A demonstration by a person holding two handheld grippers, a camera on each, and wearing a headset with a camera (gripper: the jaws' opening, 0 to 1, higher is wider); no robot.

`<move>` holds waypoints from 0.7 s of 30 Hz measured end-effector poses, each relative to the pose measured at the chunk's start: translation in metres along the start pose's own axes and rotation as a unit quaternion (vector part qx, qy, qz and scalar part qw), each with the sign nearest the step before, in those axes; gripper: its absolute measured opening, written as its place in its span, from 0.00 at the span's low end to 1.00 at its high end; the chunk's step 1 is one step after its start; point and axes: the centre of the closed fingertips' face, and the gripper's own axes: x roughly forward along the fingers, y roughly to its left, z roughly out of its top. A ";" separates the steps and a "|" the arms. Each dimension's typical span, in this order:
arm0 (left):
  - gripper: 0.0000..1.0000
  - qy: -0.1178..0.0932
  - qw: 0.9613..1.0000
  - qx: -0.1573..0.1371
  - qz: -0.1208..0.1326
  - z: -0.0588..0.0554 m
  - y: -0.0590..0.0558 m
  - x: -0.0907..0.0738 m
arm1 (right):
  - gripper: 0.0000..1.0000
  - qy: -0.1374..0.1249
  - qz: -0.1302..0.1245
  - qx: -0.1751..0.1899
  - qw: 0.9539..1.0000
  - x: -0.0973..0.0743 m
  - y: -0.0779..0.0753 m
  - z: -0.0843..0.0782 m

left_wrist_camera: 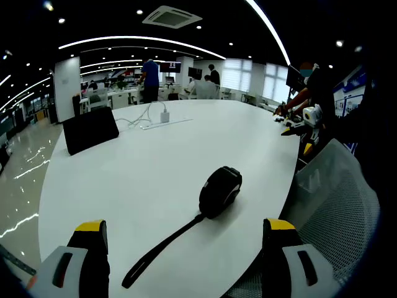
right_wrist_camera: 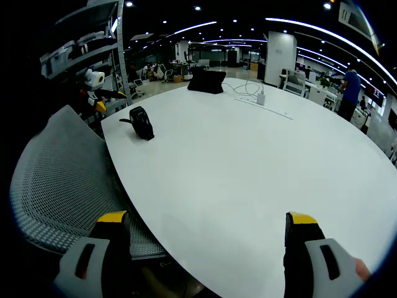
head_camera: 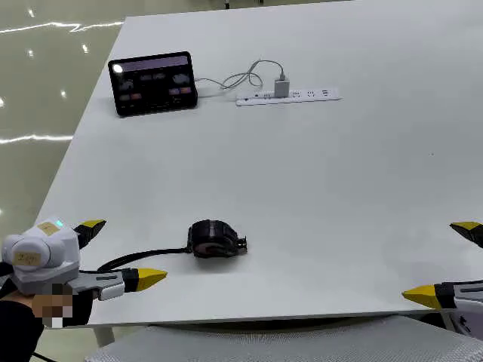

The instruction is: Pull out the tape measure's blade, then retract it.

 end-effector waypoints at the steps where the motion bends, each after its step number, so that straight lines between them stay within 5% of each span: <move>1: 1.00 -0.001 1.000 0.003 0.000 0.000 0.000 0.000 | 1.00 -0.001 -0.001 0.000 1.000 0.000 0.000 0.000; 14: 1.00 -0.005 1.000 0.008 0.003 0.005 0.004 -0.001 | 1.00 -0.002 -0.004 0.000 1.000 0.000 -0.002 0.001; 21: 1.00 0.033 0.998 0.051 -0.005 0.000 0.003 0.007 | 1.00 -0.010 0.004 -0.012 1.000 0.002 -0.002 0.010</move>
